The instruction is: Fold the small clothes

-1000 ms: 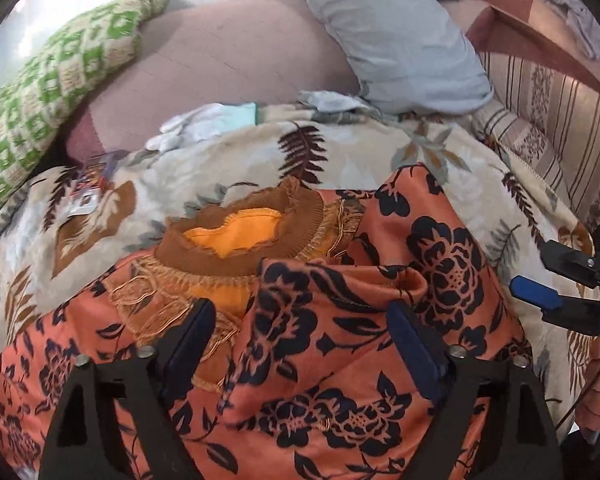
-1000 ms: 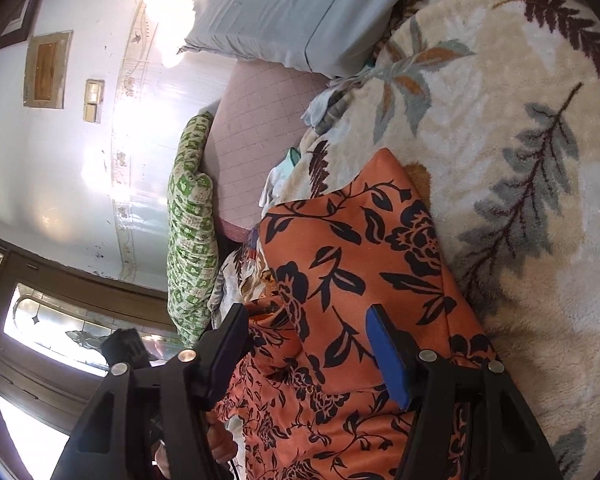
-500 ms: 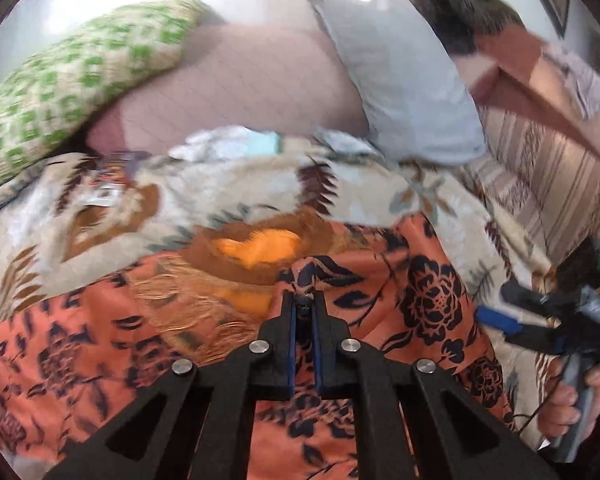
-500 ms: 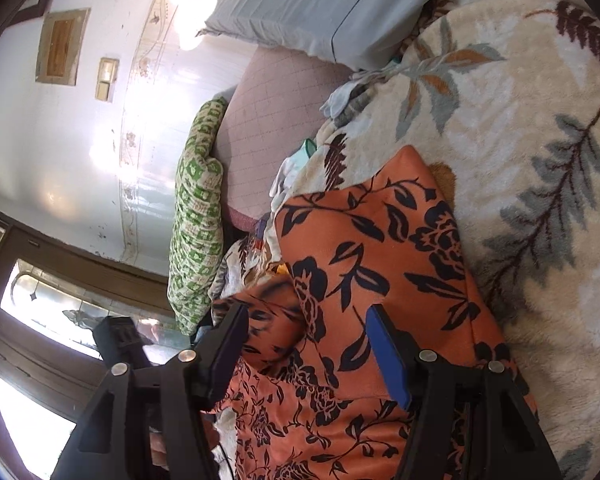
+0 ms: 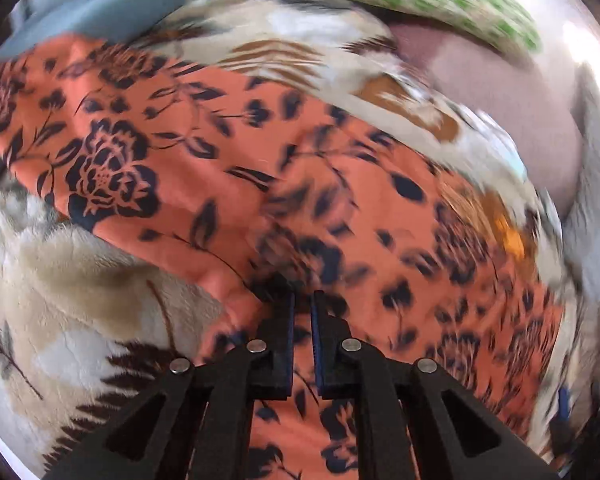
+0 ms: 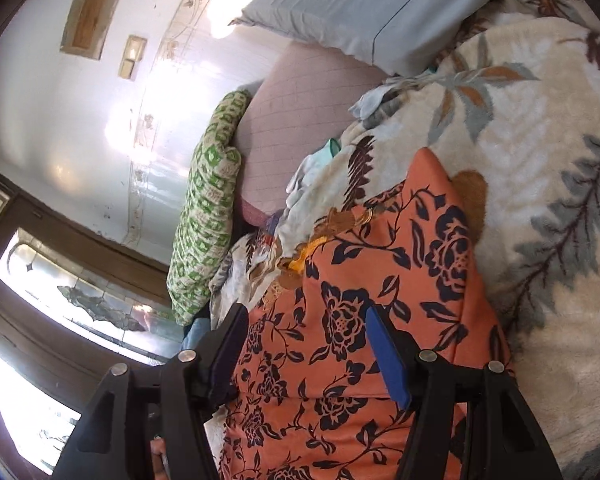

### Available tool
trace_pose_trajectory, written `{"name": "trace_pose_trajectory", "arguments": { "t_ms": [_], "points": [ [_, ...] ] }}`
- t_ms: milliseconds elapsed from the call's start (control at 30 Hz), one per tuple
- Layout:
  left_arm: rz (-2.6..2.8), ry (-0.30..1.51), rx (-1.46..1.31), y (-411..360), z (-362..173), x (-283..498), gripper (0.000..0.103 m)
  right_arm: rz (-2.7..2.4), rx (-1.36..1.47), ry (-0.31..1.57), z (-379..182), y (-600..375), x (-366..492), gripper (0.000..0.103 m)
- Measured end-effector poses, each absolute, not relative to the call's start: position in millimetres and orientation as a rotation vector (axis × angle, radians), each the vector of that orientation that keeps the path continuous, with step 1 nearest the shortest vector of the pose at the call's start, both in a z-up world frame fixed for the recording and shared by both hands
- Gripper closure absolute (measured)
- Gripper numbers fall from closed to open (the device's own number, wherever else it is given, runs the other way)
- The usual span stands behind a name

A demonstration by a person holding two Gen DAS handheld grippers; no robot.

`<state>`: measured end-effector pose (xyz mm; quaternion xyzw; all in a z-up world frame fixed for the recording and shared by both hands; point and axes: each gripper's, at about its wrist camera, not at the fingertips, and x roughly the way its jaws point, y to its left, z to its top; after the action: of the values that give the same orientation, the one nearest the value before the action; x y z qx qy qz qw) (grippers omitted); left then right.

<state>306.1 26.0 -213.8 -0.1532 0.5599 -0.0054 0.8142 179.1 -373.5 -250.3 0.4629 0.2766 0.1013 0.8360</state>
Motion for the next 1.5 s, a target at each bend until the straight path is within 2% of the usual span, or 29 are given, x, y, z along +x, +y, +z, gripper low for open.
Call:
{"name": "trace_pose_trajectory", "arguments": {
  "t_ms": [200,400,433,467,533,700,967,1500],
  "points": [
    [-0.002,1.126,-0.298,33.3,-191.5,290.8,0.096,0.074,0.998,0.879,-295.5,-374.4,206.5,0.039],
    [0.294,0.996,-0.42,167.4,-160.9,261.8,0.093,0.123,0.915,0.738,-263.6,-373.1,193.6,0.039],
    [0.349,0.977,-0.447,193.7,-155.9,253.6,0.082,0.132,0.885,0.728,-258.8,-368.4,193.4,0.039],
    [0.396,0.965,-0.47,214.9,-152.9,247.5,0.063,0.145,0.869,0.724,-256.6,-363.5,193.6,0.039],
    [0.481,0.931,-0.527,252.0,-147.6,232.8,0.044,0.18,0.841,0.726,-253.2,-351.4,195.6,0.039],
    [0.42,0.95,-0.752,304.1,-154.3,230.2,0.037,0.212,0.632,0.755,-240.1,-306.9,199.6,0.039],
    [0.406,0.82,-1.057,353.2,-161.2,244.4,0.036,0.203,0.542,0.786,-247.8,-284.4,204.7,0.039],
    [0.429,0.677,-1.22,445.8,-183.9,244.5,0.038,0.174,0.55,0.807,-257.4,-286.0,216.3,0.039]
  ]
}}
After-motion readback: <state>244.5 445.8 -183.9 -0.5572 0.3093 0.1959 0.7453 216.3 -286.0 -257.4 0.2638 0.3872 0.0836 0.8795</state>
